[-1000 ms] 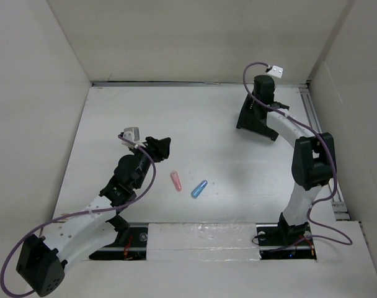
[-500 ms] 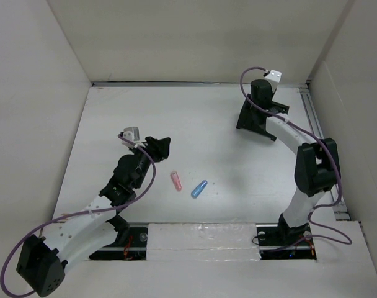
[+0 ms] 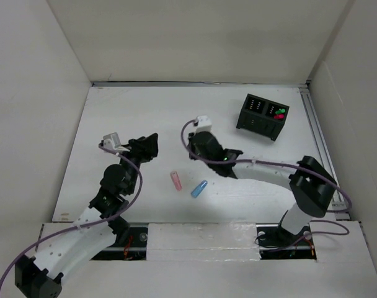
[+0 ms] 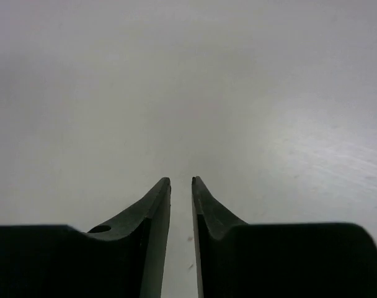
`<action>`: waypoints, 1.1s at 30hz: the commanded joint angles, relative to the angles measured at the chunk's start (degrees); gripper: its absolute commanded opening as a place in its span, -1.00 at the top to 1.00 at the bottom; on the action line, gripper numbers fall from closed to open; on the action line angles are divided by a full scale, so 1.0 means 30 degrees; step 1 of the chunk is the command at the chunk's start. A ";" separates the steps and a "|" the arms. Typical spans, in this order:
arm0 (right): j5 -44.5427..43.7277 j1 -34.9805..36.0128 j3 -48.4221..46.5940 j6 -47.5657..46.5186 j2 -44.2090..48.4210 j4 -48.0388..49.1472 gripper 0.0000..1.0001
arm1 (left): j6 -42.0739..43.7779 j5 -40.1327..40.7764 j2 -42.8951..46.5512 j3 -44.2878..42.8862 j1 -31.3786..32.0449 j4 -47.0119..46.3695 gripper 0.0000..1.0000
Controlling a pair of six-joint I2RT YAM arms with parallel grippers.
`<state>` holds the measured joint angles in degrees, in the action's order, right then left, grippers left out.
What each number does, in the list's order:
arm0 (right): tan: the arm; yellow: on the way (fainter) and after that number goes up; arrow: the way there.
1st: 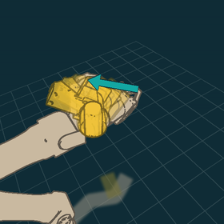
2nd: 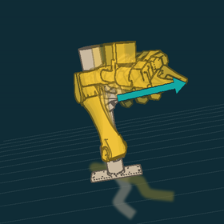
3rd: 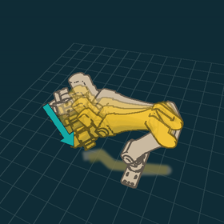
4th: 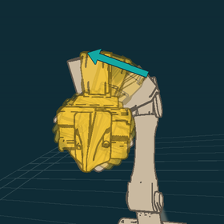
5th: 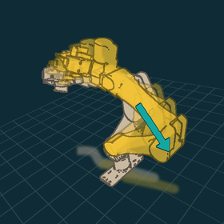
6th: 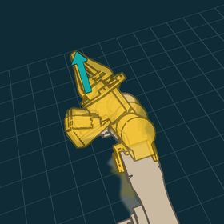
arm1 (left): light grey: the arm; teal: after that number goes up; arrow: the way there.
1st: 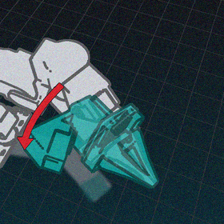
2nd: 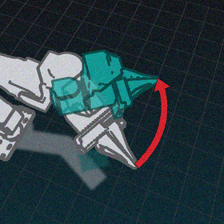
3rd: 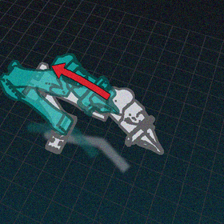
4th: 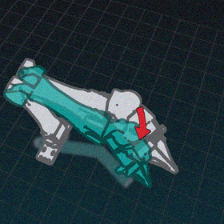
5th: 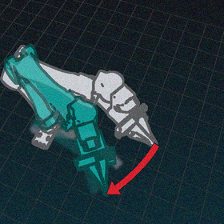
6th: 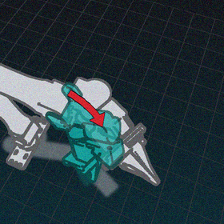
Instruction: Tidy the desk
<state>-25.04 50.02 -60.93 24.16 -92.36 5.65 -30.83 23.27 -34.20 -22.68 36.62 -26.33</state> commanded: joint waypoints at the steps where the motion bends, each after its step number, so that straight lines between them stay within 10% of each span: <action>1: 0.0814 0.2306 0.0036 0.0587 -0.0881 -0.1058 0.40 | -0.1176 0.2436 0.1666 0.0701 -0.0078 -0.0365 -0.15; 6: 0.0905 0.4681 -0.1660 0.1525 -0.3488 -0.3346 -0.02 | -0.2291 0.4314 0.2228 0.0821 -0.0078 0.0424 -0.19; 15: 0.0467 0.5739 -0.2424 0.2521 -0.6302 -0.3786 -0.04 | -0.2058 0.3758 0.2023 0.0704 -0.0078 0.0250 -0.18; 19: -0.0529 0.5739 -0.2690 0.2698 -0.6716 -0.4431 0.66 | -0.1970 0.3553 0.1965 0.0674 -0.0078 0.0250 -0.18; 22: -0.1555 0.5739 -0.2135 0.2669 -0.5488 -0.4084 0.75 | -0.1970 0.3524 0.2111 0.0703 -0.0078 0.0279 -0.18; 33: -0.1649 -0.3334 -0.1254 0.0149 0.0402 -0.2532 0.72 | -0.0039 -0.1247 -0.2651 -0.1256 0.0098 -0.0543 -0.19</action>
<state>-29.91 47.64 -64.12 27.16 -95.35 -5.43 -34.28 26.79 -35.94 -22.06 36.64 -25.96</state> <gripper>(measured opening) 0.328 0.593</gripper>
